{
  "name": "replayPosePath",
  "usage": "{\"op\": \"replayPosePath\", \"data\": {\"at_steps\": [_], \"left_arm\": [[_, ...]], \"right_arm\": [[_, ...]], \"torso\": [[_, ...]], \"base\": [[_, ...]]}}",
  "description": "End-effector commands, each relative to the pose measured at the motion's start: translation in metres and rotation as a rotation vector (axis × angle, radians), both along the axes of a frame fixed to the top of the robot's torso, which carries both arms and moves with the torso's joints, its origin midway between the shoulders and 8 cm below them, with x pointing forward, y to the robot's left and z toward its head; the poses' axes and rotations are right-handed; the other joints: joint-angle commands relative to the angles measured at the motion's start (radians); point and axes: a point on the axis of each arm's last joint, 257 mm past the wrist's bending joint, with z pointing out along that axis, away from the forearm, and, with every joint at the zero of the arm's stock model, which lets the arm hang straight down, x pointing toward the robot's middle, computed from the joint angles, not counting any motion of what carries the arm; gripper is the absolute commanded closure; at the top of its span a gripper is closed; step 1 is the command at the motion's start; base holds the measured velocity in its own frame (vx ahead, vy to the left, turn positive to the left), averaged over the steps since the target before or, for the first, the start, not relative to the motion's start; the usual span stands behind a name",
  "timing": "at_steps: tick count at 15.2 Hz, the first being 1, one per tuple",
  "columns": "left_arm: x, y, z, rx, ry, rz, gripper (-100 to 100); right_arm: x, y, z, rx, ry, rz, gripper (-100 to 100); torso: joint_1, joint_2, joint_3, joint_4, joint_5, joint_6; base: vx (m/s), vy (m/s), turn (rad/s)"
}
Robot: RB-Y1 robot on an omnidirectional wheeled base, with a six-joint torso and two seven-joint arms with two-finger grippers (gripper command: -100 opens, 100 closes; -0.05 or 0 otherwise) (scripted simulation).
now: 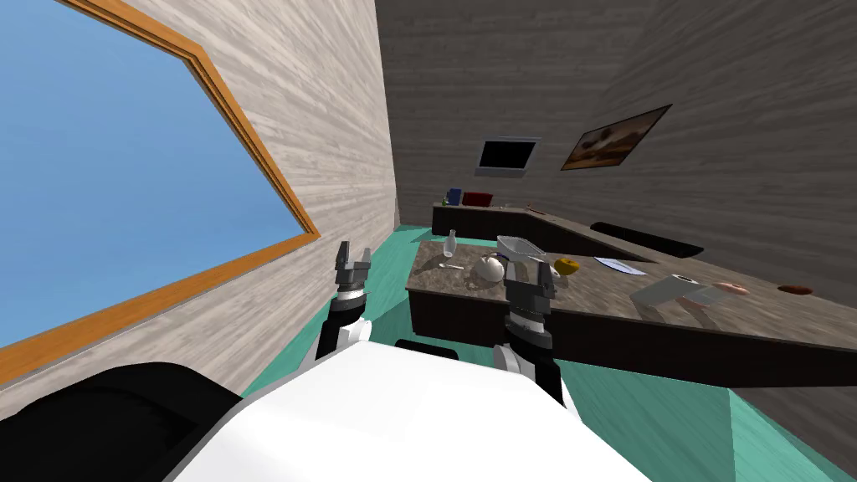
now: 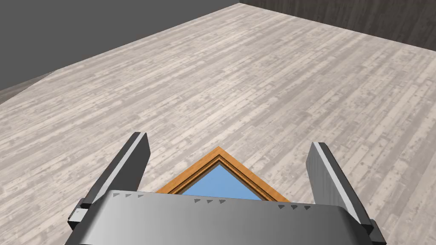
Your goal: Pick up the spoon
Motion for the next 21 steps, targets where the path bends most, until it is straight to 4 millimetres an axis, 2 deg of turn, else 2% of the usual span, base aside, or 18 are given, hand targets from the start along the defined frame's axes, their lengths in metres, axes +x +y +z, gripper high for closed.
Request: {"op": "replayPosePath", "data": {"at_steps": [1,7,12,14,17,19,20,21], "left_arm": [[0.0,0.0,0.0,0.0,0.0,0.0,0],[0.0,0.0,0.0,0.0,0.0,0.0,0],[0.0,0.0,0.0,0.0,0.0,0.0,0],[0.0,0.0,0.0,0.0,0.0,0.0,0],[0.0,0.0,0.0,0.0,0.0,0.0,0],[0.0,0.0,0.0,0.0,0.0,0.0,0],[0.0,0.0,0.0,0.0,0.0,0.0,0],[0.0,0.0,0.0,0.0,0.0,0.0,0]], "right_arm": [[0.002,0.006,-0.004,-0.04,0.011,0.02,-100],[0.009,0.021,-0.019,-0.154,0.043,0.071,-100],[0.018,0.035,-0.042,-0.289,0.08,0.119,-100],[0.018,0.036,-0.044,-0.311,0.083,0.129,-100],[0.024,0.043,-0.063,-0.411,0.109,0.158,-100],[0.024,0.044,-0.065,-0.435,0.113,0.168,-100],[0.027,0.046,-0.075,-0.484,0.125,0.18,-100],[0.026,0.046,-0.077,-0.502,0.128,0.187,-100]], "torso": [[0.0,0.0,0.0,0.0,0.0,0.0],[0.0,0.002,0.001,0.001,0.0,-0.001],[0.001,0.003,0.002,0.001,0.0,0.0],[0.001,0.004,0.002,0.001,0.0,0.0],[0.0,0.003,0.002,0.001,0.0,-0.001],[0.001,0.004,0.002,0.001,0.0,0.0],[0.001,0.003,0.002,0.001,0.0,0.0],[0.001,0.003,0.002,0.001,0.0,-0.001]], "base": [[-0.009,0.005,0.081],[-0.033,0.012,0.13],[-0.049,0.02,0.182],[-0.048,0.016,0.114],[-0.048,0.022,0.211],[-0.042,0.028,0.115],[-0.05,0.033,0.181],[-0.05,0.034,0.219]]}}
